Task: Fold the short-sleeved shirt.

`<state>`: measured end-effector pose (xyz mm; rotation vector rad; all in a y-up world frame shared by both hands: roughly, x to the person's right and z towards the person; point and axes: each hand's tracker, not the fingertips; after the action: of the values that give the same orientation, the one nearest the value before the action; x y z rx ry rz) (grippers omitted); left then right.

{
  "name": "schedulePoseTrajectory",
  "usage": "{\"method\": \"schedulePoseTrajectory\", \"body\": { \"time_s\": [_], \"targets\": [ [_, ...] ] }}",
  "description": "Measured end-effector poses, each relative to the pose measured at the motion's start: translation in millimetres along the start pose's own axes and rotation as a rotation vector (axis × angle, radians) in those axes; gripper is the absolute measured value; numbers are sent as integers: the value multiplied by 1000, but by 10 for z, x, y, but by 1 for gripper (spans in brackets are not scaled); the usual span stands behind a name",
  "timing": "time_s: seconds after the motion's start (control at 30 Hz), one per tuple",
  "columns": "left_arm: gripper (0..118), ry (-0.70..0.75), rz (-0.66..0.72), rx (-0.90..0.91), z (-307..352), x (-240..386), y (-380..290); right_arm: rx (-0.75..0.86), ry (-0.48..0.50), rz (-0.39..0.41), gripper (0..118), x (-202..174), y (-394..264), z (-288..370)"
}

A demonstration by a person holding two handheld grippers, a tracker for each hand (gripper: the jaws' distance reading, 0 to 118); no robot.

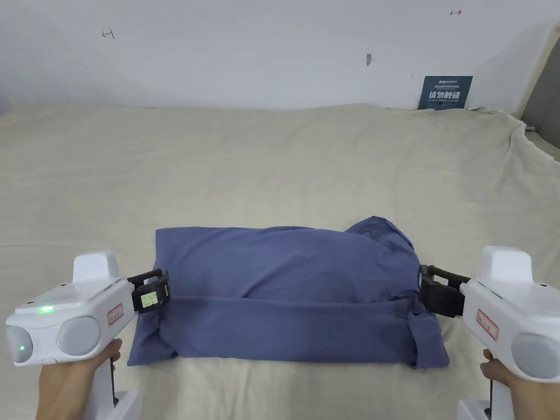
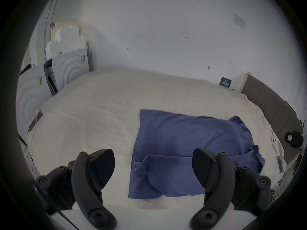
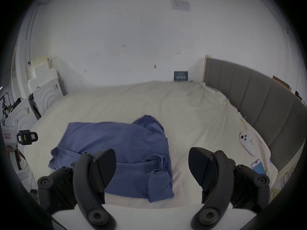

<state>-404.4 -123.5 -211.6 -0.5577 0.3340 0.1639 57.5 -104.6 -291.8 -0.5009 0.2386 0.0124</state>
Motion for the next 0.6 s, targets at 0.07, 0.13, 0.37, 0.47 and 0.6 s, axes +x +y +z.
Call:
{"method": "schedulePoseTrajectory", "body": {
  "time_s": [0.07, 0.13, 0.37, 0.47, 0.6],
  "targets": [
    [94, 4, -8, 18, 158, 16, -66, 26, 1, -7, 85, -6, -54, 173],
    [87, 9, -14, 37, 309, 34, -131, 59, 12, -14, 77, 4, -120, 312],
    [3, -65, -27, 109, 604, 51, -391, 140, -3, 13, 3, 8, -279, 563],
    [0, -57, -47, 131, 653, 124, -464, 140, 1, 20, 0, 8, -292, 560],
    [0, -73, -42, 124, 635, 146, -431, 141, 1, 7, 0, -23, -276, 572]
  ]
}}
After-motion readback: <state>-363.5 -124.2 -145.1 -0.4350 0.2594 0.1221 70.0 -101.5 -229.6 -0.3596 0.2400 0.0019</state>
